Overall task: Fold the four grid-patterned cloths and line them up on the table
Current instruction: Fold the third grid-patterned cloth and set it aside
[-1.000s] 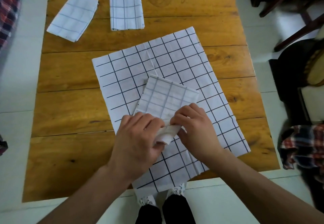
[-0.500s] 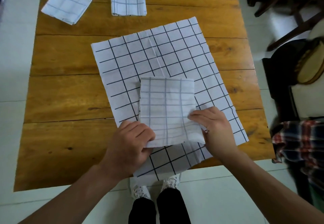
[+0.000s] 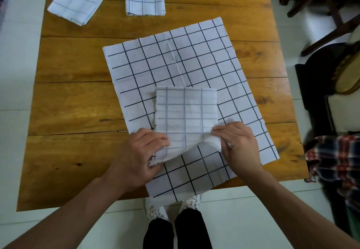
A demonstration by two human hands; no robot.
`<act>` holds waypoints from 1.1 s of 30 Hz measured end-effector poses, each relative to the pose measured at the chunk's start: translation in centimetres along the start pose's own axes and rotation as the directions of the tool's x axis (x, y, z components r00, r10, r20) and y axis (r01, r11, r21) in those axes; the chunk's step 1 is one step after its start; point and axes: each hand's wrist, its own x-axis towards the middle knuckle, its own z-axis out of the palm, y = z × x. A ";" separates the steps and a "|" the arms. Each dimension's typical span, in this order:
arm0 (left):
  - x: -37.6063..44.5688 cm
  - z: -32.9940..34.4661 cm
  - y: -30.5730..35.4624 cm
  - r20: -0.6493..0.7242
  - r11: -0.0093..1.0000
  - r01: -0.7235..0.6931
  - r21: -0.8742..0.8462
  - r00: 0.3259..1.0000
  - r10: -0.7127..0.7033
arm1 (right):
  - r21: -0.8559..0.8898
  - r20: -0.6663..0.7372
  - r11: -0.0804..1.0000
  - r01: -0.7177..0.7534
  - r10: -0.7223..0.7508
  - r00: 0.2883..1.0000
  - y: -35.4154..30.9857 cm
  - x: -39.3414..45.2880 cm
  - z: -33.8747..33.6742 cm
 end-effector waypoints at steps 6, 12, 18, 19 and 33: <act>0.6 -0.4 -0.1 -0.011 0.999 0.047 0.025 0.999 -0.046 | 0.015 0.006 1.000 0.008 -0.008 1.000 0.1 0.3 -0.3; 1.0 -0.4 0.3 -0.101 0.993 0.103 -0.051 0.989 -0.108 | 0.036 0.057 0.999 -0.003 0.001 0.998 -0.5 0.1 -0.8; 2.3 -0.3 0.4 -0.181 0.947 0.266 -0.179 0.937 -0.298 | 0.073 0.038 0.989 -0.130 0.127 0.991 -0.8 0.8 -0.9; 2.7 -0.3 0.3 -0.181 0.935 0.291 -0.202 0.927 -0.328 | 0.073 0.033 0.985 -0.154 0.152 0.988 -1.1 1.0 -1.0; 5.4 -1.0 0.9 -0.170 0.788 0.548 -0.282 0.779 -0.603 | 0.180 0.210 0.796 -0.577 0.542 0.813 -1.8 3.6 -1.3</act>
